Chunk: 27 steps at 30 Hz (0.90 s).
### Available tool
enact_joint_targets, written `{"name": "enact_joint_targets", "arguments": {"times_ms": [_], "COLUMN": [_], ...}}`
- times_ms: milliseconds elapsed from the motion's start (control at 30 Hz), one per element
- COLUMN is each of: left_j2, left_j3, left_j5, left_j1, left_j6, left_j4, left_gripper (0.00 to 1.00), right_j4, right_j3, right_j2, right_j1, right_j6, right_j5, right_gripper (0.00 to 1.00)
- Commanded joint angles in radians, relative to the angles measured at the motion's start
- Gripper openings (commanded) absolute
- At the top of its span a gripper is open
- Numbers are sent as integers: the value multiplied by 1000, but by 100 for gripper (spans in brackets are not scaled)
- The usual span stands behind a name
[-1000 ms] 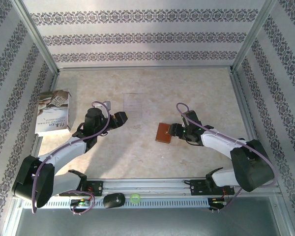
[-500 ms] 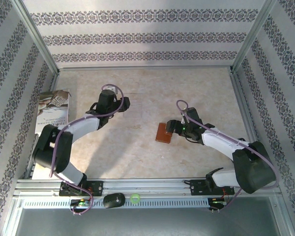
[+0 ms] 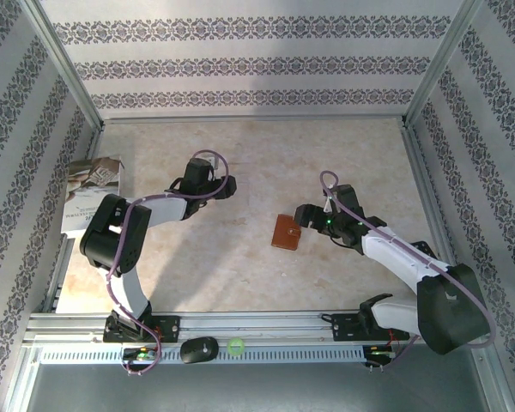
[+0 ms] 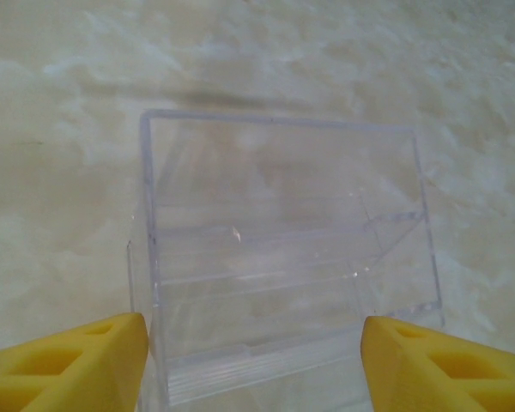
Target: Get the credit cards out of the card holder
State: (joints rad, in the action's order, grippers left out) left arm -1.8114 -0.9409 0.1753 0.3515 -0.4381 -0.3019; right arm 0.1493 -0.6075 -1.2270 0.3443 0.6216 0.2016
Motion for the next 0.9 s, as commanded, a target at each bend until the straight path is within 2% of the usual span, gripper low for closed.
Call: {"name": "enact_joint_targets", "arguments": {"times_ms": [0,233,400,600,867], "left_j2": [1,-25,-71,-94,-31], "left_j3": [42,22,-37,-131,-122], "left_j5": [92,115,166,138,89], "left_j1": [30,102,108,104,70], "left_j6": [-52,-38,-35,2,-51], "left_j4": [-131,-137,-145,-66,-53], "left_gripper": [65,59,60,62,65], "right_j4": [18,-7,-24,-34,-156], "right_j3": [-20,-15,-20,-36,-200], "right_j2": [13,-11,-32,-52,-271], "right_j1": [-11,-11,1,5,10], "right_j6": [-15,-4,0,-10,-54], "right_j5": [19,34,45,49,151], "right_gripper": [83,81,78,78,81]}}
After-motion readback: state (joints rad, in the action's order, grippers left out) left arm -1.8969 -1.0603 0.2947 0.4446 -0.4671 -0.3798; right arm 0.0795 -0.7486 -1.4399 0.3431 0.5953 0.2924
